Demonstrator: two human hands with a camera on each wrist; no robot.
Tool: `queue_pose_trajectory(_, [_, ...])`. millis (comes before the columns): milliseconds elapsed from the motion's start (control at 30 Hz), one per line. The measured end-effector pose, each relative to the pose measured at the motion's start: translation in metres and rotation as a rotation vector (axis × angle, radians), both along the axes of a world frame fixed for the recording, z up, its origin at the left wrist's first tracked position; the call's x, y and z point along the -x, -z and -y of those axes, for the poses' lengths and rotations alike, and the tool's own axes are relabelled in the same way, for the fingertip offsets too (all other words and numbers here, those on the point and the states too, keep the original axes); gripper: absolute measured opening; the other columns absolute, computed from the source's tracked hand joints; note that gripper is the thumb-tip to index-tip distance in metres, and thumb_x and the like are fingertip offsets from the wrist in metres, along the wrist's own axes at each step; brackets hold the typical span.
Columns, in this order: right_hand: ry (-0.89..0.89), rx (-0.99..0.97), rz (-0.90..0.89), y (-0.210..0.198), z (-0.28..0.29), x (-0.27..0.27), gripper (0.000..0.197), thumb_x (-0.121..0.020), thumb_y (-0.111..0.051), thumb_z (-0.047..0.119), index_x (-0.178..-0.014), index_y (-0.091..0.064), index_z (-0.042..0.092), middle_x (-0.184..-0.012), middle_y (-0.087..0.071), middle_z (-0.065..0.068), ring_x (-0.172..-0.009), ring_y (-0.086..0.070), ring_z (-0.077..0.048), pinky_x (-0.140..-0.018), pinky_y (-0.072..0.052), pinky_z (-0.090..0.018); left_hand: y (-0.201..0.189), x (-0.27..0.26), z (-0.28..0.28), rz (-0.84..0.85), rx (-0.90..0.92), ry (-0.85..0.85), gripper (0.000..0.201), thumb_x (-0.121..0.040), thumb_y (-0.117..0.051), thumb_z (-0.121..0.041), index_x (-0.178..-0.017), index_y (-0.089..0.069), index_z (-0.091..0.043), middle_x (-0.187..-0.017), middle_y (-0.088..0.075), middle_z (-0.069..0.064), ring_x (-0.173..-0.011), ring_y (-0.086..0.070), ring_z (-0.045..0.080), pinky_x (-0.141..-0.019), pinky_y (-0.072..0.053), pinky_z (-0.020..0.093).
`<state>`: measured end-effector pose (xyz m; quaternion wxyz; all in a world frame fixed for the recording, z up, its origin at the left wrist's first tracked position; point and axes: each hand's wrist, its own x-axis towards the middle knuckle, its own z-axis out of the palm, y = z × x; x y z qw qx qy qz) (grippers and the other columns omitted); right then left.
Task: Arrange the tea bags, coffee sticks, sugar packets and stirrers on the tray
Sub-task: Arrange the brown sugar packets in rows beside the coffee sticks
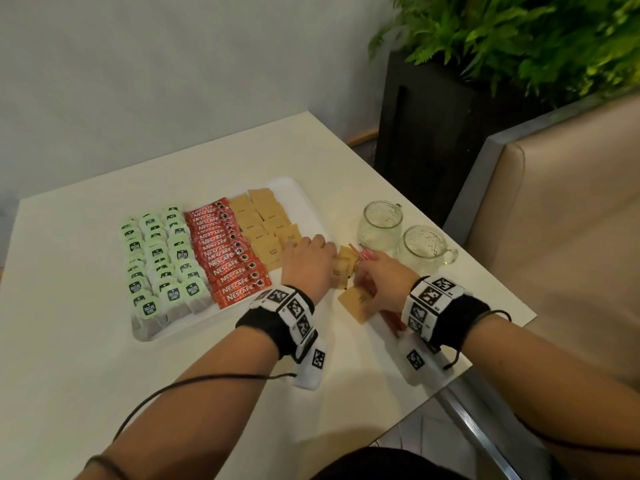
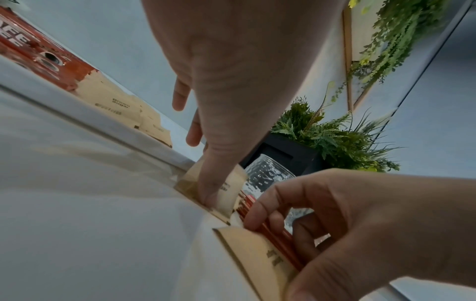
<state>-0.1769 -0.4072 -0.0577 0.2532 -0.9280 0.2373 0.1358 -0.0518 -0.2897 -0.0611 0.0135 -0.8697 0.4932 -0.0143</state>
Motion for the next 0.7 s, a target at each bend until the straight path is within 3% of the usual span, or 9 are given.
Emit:
queue_pose_trajectory(133, [-0.003,0.016,-0.028,-0.005,0.001,-0.002,0.064,-0.060,-0.089,0.031,-0.114,-0.056,0.024,-0.114,-0.038,0.004,-0.094,-0.049,-0.017,-0.075,-0.041,-0.027,0.005,0.002,-0.005,0.024,-0.002,0.006,0.024,-0.094,-0.057,-0.033,-0.115,-0.060,-0.022,-0.116,-0.059,0.000,-0.113,-0.054,0.023,-0.100,-0.034,0.042])
queue_pose_trajectory(300, [-0.080,0.054,-0.066,-0.010,0.001,-0.006,0.052,-0.059,-0.088,0.034,-0.101,-0.061,0.020,-0.111,-0.047,-0.001,-0.092,-0.055,-0.021,-0.072,-0.049,-0.030,0.002,0.003,-0.019,-0.045,0.090,0.000,0.022,-0.101,-0.043,-0.029,-0.110,-0.061,-0.020,-0.106,-0.065,-0.001,-0.105,-0.058,0.023,-0.094,-0.036,0.038])
queue_pose_trajectory(433, [-0.094,-0.035,0.043,-0.005,-0.001,0.000,0.046,-0.062,-0.088,0.031,-0.091,-0.054,0.022,-0.091,-0.054,0.005,-0.078,-0.052,-0.013,-0.061,-0.042,-0.024,-0.010,0.000,-0.036,-0.297,0.210,-0.103,0.016,-0.096,-0.055,-0.030,-0.097,-0.066,-0.018,-0.091,-0.068,-0.003,-0.086,-0.064,0.019,-0.069,-0.046,0.031])
queue_pose_trajectory(567, [-0.052,-0.156,0.141,0.004,-0.004,0.015,0.030,-0.071,-0.083,0.028,-0.084,-0.058,0.018,-0.077,-0.058,0.007,-0.074,-0.054,-0.013,-0.068,-0.045,-0.030,-0.009,0.001,-0.052,-0.538,0.297,-0.194,0.009,-0.089,-0.068,-0.029,-0.081,-0.065,-0.026,-0.080,-0.067,-0.010,-0.078,-0.064,0.011,-0.071,-0.055,0.033])
queue_pose_trajectory(700, [0.011,-0.360,0.266,0.005,-0.003,0.028,0.023,-0.073,-0.082,0.022,-0.083,-0.062,0.017,-0.077,-0.063,0.004,-0.072,-0.059,-0.011,-0.070,-0.050,-0.033,-0.005,0.011,-0.055,-0.633,0.333,-0.204,0.010,-0.089,-0.069,-0.023,-0.079,-0.066,-0.024,-0.077,-0.064,-0.011,-0.076,-0.061,0.008,-0.068,-0.051,0.024])
